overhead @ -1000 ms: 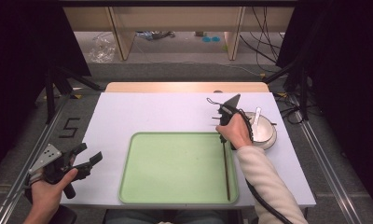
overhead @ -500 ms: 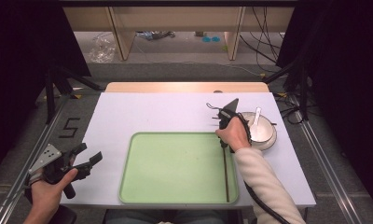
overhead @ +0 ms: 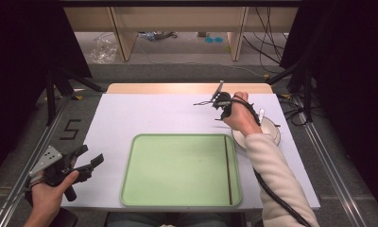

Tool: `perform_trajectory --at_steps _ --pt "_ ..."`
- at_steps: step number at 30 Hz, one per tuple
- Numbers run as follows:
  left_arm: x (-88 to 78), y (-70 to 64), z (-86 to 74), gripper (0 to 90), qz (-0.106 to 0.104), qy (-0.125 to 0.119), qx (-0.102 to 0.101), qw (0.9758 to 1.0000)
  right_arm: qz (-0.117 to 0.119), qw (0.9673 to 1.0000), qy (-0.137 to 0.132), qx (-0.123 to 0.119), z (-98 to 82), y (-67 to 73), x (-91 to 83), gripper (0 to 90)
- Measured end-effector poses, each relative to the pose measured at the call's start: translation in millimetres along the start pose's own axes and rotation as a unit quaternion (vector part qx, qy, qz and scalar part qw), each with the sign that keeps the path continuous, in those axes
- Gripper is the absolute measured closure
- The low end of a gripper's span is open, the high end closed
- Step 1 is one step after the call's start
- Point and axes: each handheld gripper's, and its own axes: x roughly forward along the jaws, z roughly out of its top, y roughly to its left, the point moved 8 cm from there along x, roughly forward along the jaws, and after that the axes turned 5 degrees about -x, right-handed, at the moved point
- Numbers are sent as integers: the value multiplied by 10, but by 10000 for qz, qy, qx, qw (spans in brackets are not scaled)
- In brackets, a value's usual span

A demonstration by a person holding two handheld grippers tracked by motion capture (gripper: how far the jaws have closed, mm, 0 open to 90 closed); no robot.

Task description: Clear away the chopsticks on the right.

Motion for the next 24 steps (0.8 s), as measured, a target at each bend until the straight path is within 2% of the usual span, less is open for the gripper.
perform_trajectory --at_steps 1,2,3,4,5,6,7,8,10,11,12,13,15,16,19,20,24 --pt "-2 1 0 204 2 3 0 10000 0 10000 0 0 0 0 0 654" --pt "-3 1 -1 204 25 -5 -51 10000 -73 9990 0 -446 36 -12 47 645" --pt "-3 1 -1 204 25 -5 -51 10000 -73 9990 0 -446 36 -12 47 645" --pt "-3 1 -1 204 25 -7 -51 10000 -115 9960 68 -879 49 -9 125 645" --pt "-3 2 -2 204 29 -2 -58 10000 -81 9940 121 -1081 50 11 166 645" --pt "-3 2 -2 204 29 -2 -58 10000 -81 9940 121 -1081 50 11 166 645" --pt "-3 2 -3 204 27 -1 -60 10000 -19 9892 245 -1445 39 45 254 648" --pt "-3 2 -2 204 23 -7 -63 10000 -19 9892 245 -1445 39 45 254 648" --pt "-2 2 -2 204 21 -11 -65 10000 -30 9860 354 -1631 18 83 359 662" --pt "-2 2 -2 204 21 -11 -65 10000 -30 9860 354 -1631 18 83 359 662" --pt "-3 3 -3 204 27 -2 -62 10000 -50 9840 386 -1741 14 78 399 669" --pt "-2 1 -3 204 21 -7 -66 10000 -6 9857 406 -1633 9 100 410 674" --pt "-1 1 -3 203 15 -6 -59 10000 -54 9842 423 -1716 6 84 430 686" --pt "-1 1 -3 204 17 -1 -61 10000 -35 9849 430 -1676 3 91 442 690" --pt "-2 1 -3 204 14 0 -49 10000 -43 9835 405 -1762 13 92 471 714" --pt "-2 1 -3 203 14 0 -49 10000 -18 9844 354 -1721 22 111 481 724" --pt "-2 1 -3 204 13 2 -49 10000 14 9832 411 -1780 12 128 532 752"
